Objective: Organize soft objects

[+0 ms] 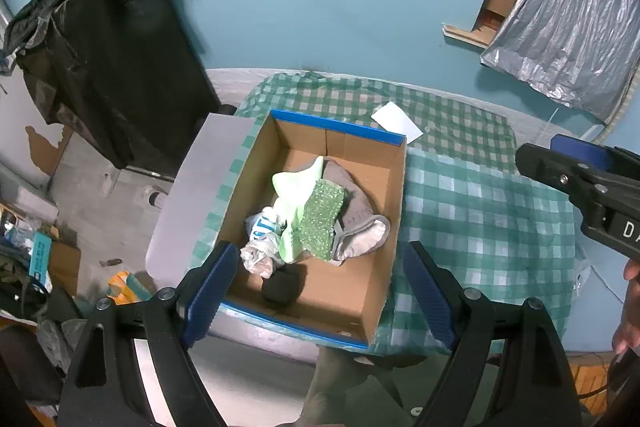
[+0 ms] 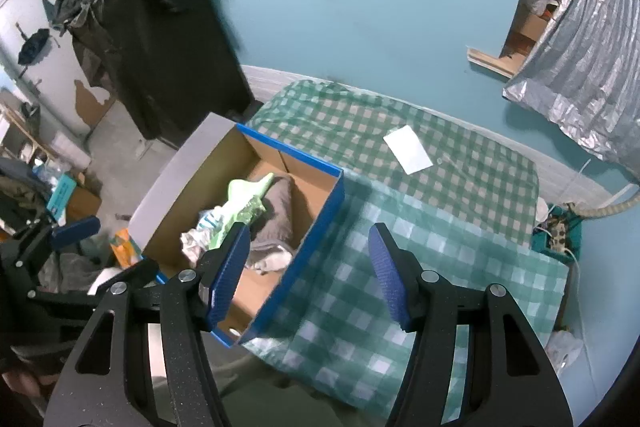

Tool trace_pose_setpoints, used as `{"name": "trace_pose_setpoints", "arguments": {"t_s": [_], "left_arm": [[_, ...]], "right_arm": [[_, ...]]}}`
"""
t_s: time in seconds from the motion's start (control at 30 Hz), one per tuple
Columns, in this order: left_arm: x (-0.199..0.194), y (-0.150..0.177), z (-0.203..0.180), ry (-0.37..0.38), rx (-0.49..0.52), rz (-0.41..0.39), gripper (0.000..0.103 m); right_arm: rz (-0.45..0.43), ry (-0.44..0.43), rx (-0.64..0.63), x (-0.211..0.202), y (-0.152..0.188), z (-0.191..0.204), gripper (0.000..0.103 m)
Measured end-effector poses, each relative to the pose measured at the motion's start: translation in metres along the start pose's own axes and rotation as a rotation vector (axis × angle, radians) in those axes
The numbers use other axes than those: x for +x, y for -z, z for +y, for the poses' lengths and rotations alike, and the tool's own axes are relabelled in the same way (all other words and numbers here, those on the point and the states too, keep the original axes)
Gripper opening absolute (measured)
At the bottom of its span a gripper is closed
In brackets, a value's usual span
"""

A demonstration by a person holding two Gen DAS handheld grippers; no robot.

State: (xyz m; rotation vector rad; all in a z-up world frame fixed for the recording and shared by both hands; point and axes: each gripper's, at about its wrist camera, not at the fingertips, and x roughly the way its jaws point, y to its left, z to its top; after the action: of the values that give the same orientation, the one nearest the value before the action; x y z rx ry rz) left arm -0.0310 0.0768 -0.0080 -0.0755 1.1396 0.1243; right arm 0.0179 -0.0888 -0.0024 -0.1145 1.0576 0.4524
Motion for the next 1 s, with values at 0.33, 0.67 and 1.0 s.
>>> {"name": "trace_pose_setpoints", "arguments": {"t_s": [0.33, 0.67, 1.0], "left_arm": [[-0.003, -0.002, -0.006, -0.010, 0.008, -0.004, 0.086], [-0.007, -0.004, -0.016, -0.009, 0.023, 0.000, 0.086], [-0.008, -0.003, -0.022, -0.008, 0.027, 0.002, 0.086]], "right_arm": [[-0.014, -0.001, 0.020, -0.008, 0.003, -0.008, 0.061], [-0.014, 0.000, 0.023, -0.012, 0.002, -0.012, 0.061], [-0.016, -0.002, 0.021, -0.013, 0.002, -0.015, 0.061]]}}
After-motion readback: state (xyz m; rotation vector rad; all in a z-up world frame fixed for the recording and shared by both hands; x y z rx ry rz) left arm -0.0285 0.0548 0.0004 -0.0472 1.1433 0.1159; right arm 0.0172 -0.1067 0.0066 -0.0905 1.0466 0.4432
